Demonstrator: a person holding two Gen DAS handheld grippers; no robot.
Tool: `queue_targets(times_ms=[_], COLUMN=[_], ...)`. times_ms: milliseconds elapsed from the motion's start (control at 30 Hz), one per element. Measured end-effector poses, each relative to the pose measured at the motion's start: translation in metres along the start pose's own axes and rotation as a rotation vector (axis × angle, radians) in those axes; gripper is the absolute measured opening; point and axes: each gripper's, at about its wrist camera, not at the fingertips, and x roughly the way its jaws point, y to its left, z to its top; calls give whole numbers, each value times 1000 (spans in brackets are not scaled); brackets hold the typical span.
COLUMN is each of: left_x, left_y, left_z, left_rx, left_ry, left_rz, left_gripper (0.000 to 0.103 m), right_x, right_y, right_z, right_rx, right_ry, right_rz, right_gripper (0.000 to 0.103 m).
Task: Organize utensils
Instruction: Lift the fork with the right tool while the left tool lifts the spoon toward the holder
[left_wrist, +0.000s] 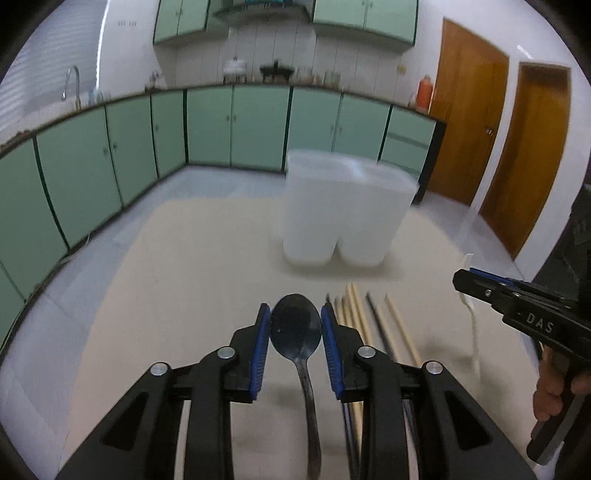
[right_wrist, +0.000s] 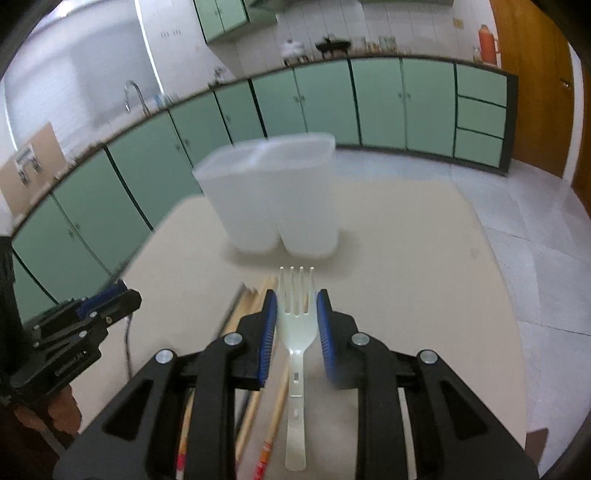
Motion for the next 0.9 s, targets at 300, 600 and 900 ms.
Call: queue_targets(times_ms=[300, 600, 900], left_x=[-22, -41, -32], left_y=[-12, -13, -16], left_z=[26, 79, 161], left_rx=[37, 19, 22], left_ry=[-145, -268, -390], left_rz=[0, -30, -61], left_gripper=[28, 27, 28], right_x=[-24, -30, -14], right_y=[-6, -9, -21], right_z=[33, 92, 165], right_rx=[-17, -28, -11], right_ry=[-133, -277, -395], right_rz=[45, 99, 95], right_gripper=[21, 21, 21])
